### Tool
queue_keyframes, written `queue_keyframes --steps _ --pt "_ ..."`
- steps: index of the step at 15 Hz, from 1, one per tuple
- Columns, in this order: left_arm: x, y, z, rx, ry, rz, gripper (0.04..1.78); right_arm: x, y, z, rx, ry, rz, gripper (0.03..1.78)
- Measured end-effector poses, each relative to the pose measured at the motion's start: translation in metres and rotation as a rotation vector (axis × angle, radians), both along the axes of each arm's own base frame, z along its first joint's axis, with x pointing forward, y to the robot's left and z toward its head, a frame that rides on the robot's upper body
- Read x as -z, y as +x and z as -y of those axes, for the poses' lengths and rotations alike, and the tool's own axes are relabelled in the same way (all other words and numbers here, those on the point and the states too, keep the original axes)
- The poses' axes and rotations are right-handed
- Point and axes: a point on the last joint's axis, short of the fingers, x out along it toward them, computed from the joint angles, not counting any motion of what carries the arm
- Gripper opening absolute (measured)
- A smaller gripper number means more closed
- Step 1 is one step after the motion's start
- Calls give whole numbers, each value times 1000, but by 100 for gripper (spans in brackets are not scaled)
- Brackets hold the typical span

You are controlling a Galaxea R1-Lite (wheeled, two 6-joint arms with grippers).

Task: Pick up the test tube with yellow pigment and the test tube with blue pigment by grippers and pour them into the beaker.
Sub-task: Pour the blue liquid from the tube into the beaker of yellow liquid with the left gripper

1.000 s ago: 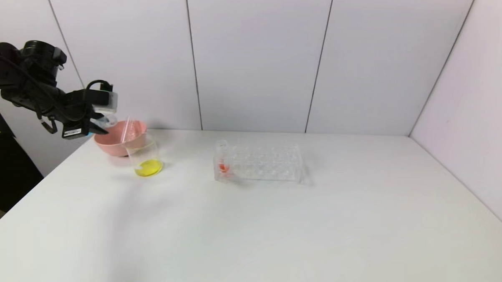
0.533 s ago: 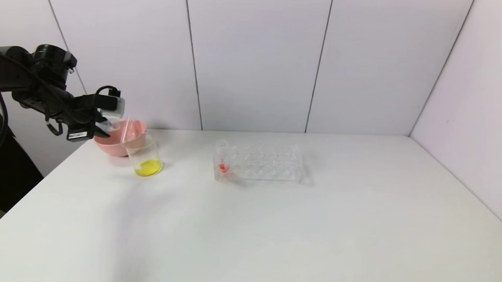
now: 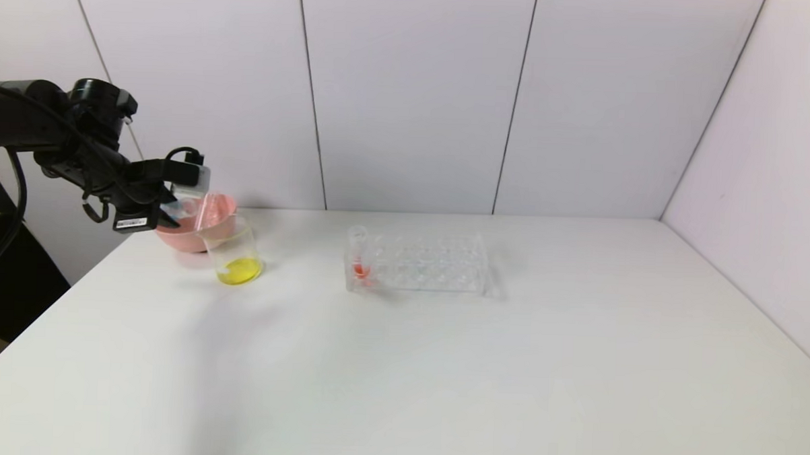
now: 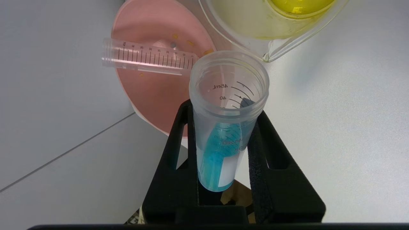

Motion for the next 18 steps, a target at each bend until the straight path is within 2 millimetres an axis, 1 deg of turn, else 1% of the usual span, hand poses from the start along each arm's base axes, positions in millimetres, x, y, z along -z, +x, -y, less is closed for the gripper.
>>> queue_keyframes --steps 6,15,18 --pt "2 2 10 -21 72 -17 46 0 0 0 0 0 0 171" --pt "6 4 22 7 90 -44 46 0 0 0 0 0 0 171" --pt "7 3 22 -11 121 -64 46 0 0 0 0 0 0 171"
